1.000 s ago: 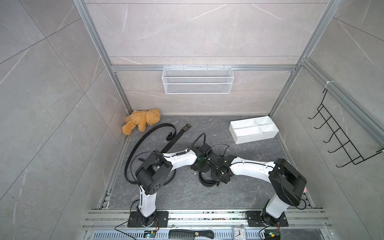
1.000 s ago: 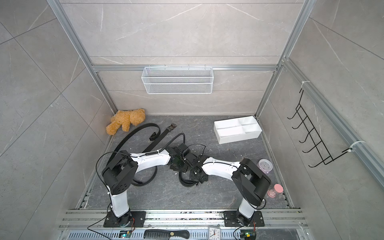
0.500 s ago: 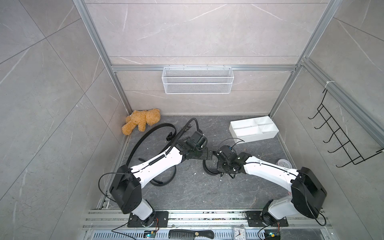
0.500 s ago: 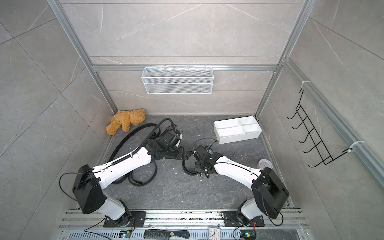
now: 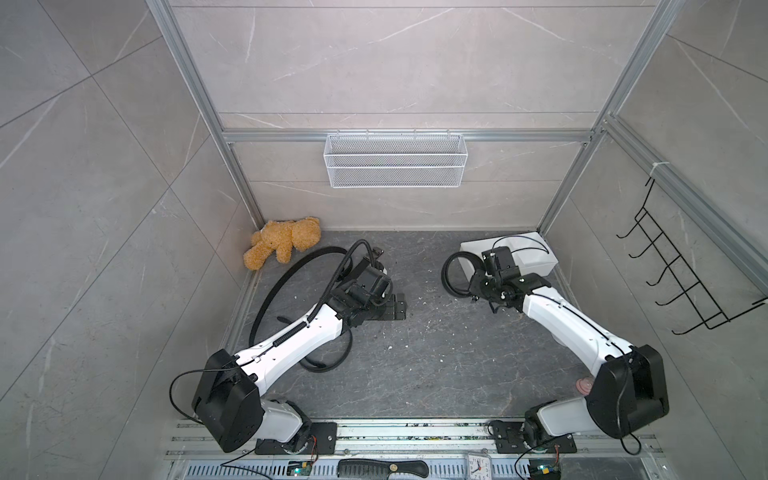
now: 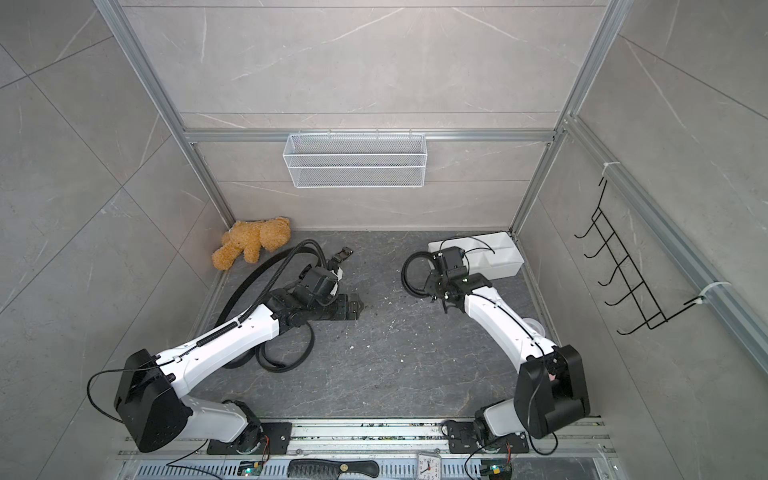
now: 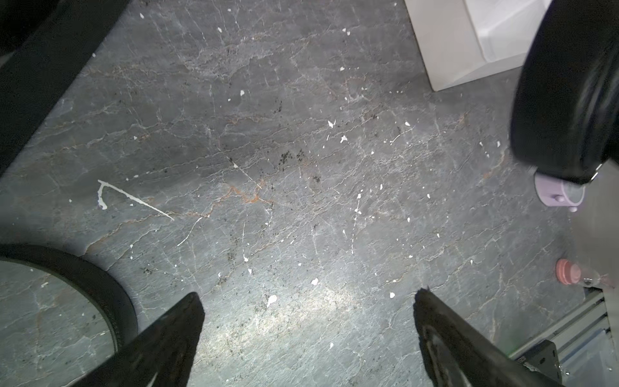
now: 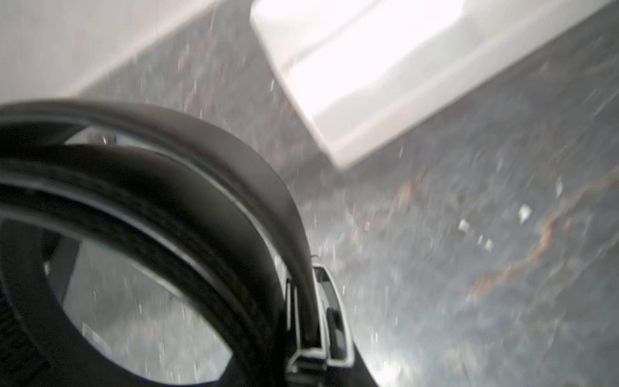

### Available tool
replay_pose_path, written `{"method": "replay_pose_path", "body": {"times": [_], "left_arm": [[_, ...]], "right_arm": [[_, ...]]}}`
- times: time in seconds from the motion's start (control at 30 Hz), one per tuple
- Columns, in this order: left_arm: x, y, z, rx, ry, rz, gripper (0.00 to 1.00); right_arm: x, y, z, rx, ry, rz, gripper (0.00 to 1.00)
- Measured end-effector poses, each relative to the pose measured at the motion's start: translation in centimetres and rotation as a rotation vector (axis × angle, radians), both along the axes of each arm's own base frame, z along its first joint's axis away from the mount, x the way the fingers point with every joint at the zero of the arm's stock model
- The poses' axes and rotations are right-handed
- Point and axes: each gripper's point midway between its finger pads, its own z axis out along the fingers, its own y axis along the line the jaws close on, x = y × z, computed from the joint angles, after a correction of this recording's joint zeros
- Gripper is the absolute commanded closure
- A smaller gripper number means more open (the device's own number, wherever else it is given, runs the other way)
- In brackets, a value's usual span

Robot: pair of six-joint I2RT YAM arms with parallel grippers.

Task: Place the belts into the storage roll
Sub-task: Place the belt in the container.

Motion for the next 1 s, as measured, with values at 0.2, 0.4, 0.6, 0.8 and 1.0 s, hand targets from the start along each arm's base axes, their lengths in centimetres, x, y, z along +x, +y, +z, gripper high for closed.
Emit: {"method": "replay_pose_path", "body": {"times": [0.2, 0.4, 0.6, 0.8, 1.0], "left_arm": [[-0.7, 0.6, -3.8, 0.034, 0.04, 0.002, 0.0], [-1.4, 1.3, -6.5, 0.07, 0.08, 0.003, 0.0], [-1.1, 1.1, -6.3, 0.06, 0.063, 0.004, 0.0], [-0.9, 1.2, -6.8, 0.077, 0.064, 0.01, 0.0], [-0.8, 1.3, -6.9, 0.083, 0.061, 0.015, 0.0]], "right_arm": [[7.4, -4.1, -0.3, 0.021, -0.097, -0.103, 1.0], [12.4, -6.7, -2.4, 0.029, -0.154, -0.164, 1.0], [15.7, -8.0, -2.7, 0.011, -0.266, -0.162, 1.0], [18.4, -8.1, -2.3, -0.073, -0.39, -0.09, 1.0], [19.7, -9.0, -1.8, -0.21, -0.494, -0.014, 1.0]]}}
